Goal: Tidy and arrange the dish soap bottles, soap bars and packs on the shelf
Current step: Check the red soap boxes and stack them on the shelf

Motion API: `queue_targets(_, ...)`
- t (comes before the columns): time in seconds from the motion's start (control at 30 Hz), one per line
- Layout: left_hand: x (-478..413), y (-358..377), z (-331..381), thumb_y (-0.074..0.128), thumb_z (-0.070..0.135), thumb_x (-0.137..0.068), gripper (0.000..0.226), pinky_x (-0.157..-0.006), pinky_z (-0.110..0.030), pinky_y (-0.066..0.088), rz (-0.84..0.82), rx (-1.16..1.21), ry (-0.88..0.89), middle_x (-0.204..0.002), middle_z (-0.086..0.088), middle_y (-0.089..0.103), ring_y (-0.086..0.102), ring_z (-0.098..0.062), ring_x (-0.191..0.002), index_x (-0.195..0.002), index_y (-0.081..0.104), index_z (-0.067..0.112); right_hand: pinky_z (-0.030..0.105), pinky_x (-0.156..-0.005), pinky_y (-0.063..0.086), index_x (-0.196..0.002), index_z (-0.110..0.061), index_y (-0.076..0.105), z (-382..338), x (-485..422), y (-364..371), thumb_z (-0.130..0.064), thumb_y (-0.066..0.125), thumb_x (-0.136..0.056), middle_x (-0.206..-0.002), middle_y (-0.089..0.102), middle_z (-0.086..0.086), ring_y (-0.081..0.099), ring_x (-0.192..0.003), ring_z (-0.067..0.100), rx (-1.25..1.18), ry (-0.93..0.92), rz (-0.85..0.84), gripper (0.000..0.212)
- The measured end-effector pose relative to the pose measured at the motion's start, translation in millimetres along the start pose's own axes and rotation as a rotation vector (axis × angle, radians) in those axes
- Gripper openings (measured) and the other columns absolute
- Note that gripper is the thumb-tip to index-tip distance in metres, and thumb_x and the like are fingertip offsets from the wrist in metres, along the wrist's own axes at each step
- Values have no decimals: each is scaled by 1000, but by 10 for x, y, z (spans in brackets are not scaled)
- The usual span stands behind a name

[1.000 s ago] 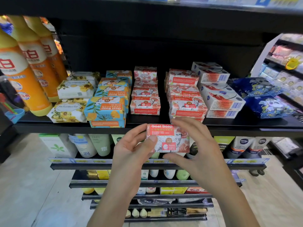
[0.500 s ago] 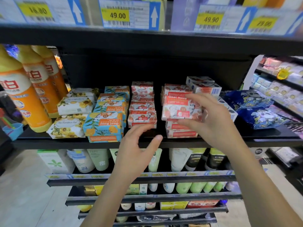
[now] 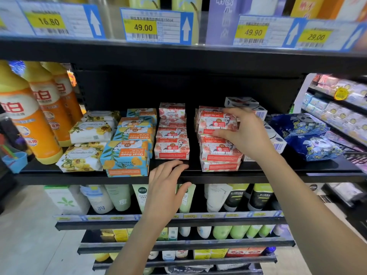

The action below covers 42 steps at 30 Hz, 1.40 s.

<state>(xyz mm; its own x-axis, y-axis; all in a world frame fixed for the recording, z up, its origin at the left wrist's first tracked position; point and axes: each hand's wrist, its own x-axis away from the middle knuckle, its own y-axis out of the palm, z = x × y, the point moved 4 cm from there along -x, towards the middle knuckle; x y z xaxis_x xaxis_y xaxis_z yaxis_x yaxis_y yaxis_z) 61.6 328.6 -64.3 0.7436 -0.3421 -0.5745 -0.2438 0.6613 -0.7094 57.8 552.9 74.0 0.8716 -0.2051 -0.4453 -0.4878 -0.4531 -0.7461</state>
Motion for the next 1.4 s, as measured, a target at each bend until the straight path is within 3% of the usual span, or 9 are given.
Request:
queue_targets(0.1, 7, 13, -10, 78, 30, -89, 45, -106, -24, 21, -7, 6, -4, -134, 4, 61, 46, -14, -125, -131, 65, 21, 26, -104, 33, -142, -19, 57, 21, 56, 3, -33, 83, -84, -144, 50, 4, 49, -132, 21, -25, 23, 62, 65)
queue_targets(0.23, 11, 14, -10, 78, 30, -89, 45, -105, -25, 22, 3, 6, 6, -134, 3, 61, 46, -14, -124, -131, 65, 20, 29, -108, 43, -136, -18, 62, 94, 276, -21, -32, 79, -88, -138, 57, -1, 53, -125, 11, -60, -34, 162, 53)
queue_targets(0.33, 17, 18, -11, 77, 30, -89, 45, -106, -25, 23, 6, 8, 2, -134, 4, 61, 48, -15, -124, -131, 65, 21, 6, -97, 38, -125, -19, 68, 228, 581, -81, -31, 77, -90, -122, 61, -9, 51, -111, -5, -123, -48, 266, 38)
queue_targets(0.5, 11, -4, 10, 78, 29, -88, 46, -106, -21, 19, 2, 24, -29, -134, 4, 61, 47, -14, -125, -131, 66, 21, 0, -90, 36, -117, -11, 72, 504, 1007, -26, -21, 70, -96, -113, 66, -3, 56, -104, 0, -92, -23, 342, 23)
queue_targets(0.67, -2, -22, 51, 81, 27, -86, 46, -107, -21, 18, -20, 34, -62, -133, 3, 61, 47, -14, -125, -130, 67, 19, 28, -100, 45, -125, -9, 70, 756, 1158, 227, -17, 69, -95, -122, 65, 5, 57, -116, 18, -3, 2, 166, 31)
queue_targets(0.77, -12, -121, 120, 78, 26, -90, 42, -111, -27, 26, 6, 106, -115, -133, 4, 58, 47, -12, -126, -130, 67, 17, 31, -103, 41, -124, -5, 71, 831, 1174, 332, -18, 74, -92, -122, 66, 8, 50, -120, 19, 53, -27, 131, 35)
queue_targets(0.93, -237, -378, 222, 73, 13, -93, 40, -113, -7, 22, 92, 57, -82, -133, -2, 59, 47, -14, -128, -132, 66, 9, 38, -104, 40, -127, -6, 70, 898, 1157, 399, -31, 79, -87, -121, 63, 6, 49, -118, 24, 79, -62, 92, 48)
queue_targets(1.2, -553, -220, 231, 72, 6, -92, 53, -121, -50, 33, -99, -152, -153, -145, -17, 56, 48, -36, -138, -141, 56, -1, 41, -106, 41, -128, -9, 70, 974, 1144, 439, -36, 81, -84, -122, 62, 5, 50, -119, 26, 54, -75, 104, 53)
queue_targets(1.4, -474, -223, 196, 78, 2, -84, 48, -110, -43, 40, -24, -176, -147, -130, -13, 64, 55, -35, -123, -131, 66, 5, 34, -107, 36, -128, -9, 70, 988, 1160, 465, -33, 80, -85, -123, 62, 6, 49, -120, 25, 34, -79, 123, 51)
